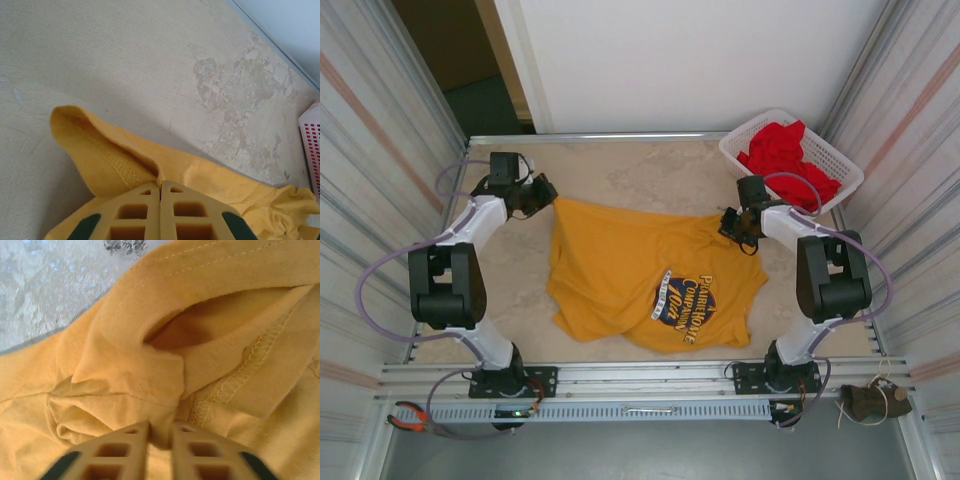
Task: Fold the inside-out t-shirt
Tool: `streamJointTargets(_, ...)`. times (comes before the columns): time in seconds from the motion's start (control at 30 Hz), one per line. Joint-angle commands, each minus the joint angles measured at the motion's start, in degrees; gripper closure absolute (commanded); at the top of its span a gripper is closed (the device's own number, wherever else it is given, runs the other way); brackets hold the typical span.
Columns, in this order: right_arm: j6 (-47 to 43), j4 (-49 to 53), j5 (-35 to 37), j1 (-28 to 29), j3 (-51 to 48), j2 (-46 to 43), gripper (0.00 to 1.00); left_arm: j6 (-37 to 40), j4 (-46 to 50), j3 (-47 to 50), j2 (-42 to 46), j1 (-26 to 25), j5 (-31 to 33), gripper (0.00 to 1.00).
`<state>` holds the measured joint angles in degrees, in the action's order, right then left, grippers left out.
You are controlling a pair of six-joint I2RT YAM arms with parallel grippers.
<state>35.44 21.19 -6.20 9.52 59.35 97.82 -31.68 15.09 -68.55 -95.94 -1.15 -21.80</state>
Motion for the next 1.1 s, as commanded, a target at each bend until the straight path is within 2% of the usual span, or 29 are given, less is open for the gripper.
streamJointTargets(0.0, -1.25, 0.18, -0.43, 0.02, 1.64, 0.20, 1.00, 0.48, -0.43, -0.40, 2.40, -0.10, 0.19, 1.00)
streamJointTargets(0.1, -1.34, 0.45, -0.80, -1.08, 1.80, -2.68, 1.00, 0.72, -0.07, -0.73, 2.75, 0.00, 0.14, 1.00)
streamJointTargets(0.27, -0.92, 2.66, -1.45, -4.80, 3.90, -14.71, 1.00, 0.57, 0.98, -2.78, 5.15, 0.30, -1.01, 1.00)
streamJointTargets(0.57, -0.30, 10.15, -1.93, -9.66, 19.07, -33.74, 1.00, -3.40, 2.27, -13.44, 12.33, 1.22, -7.09, 0.95)
streamJointTargets(0.7, 0.83, 11.42, -2.57, -11.35, 24.78, -37.98, 1.00, -6.17, 1.28, -18.39, 15.32, 1.41, -9.13, 0.93)
streamJointTargets(0.9, 2.17, 11.41, -2.73, -13.36, 32.65, -42.54, 1.00, -11.25, -5.39, -21.94, 20.90, 1.36, -10.61, 0.96)
streamJointTargets(1.07, 2.63, 11.07, -2.97, -13.85, 41.27, -42.66, 1.00, -12.93, -7.22, -27.73, 23.99, 1.39, -10.73, 0.93)
